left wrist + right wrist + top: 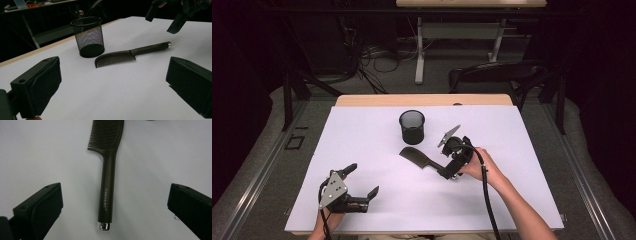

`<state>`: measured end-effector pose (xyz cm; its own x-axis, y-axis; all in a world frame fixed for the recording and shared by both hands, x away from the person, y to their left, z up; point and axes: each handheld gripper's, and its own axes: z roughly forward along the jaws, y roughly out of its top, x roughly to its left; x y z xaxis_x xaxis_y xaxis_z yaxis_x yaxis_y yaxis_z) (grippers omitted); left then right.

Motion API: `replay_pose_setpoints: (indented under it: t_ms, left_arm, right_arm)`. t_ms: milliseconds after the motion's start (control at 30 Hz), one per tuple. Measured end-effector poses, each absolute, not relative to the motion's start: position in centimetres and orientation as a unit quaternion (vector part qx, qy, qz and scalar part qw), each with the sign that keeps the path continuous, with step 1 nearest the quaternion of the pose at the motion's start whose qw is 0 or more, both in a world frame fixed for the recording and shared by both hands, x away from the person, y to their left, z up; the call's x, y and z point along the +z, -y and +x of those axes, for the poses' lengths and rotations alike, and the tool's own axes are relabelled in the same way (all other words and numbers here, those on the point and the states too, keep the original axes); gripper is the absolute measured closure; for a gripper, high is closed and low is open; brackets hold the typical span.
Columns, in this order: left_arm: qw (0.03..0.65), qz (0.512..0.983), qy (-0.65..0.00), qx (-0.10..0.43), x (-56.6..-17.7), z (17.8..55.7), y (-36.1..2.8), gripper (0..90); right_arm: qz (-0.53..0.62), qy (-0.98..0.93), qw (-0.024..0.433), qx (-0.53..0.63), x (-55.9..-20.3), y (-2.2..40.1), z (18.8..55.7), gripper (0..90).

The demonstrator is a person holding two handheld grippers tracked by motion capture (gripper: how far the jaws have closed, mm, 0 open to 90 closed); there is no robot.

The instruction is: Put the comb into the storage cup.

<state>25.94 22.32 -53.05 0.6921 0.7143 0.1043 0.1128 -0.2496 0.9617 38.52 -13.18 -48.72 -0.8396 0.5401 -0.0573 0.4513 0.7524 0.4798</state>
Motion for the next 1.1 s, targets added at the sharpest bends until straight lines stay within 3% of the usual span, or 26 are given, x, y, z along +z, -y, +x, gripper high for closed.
replay_pose_setpoints:
  t_ms: [767,967,1100]
  left_arm:
    - [0.544,0.741,-0.281,0.274,-53.0,26.0,-22.4,0.0]
    - [0.546,0.739,-0.284,0.275,-53.0,25.9,-22.6,0.0]
    - [0.546,0.739,-0.282,0.276,-53.0,25.9,-22.6,0.0]
  right_arm:
    - [0.253,-0.949,0.055,0.183,-50.3,9.8,40.6,0.0]
    - [0.249,-0.954,0.061,0.157,-50.7,8.8,40.9,0.0]
    - [0.246,-0.956,0.075,0.14,-51.0,8.2,41.0,9.1]
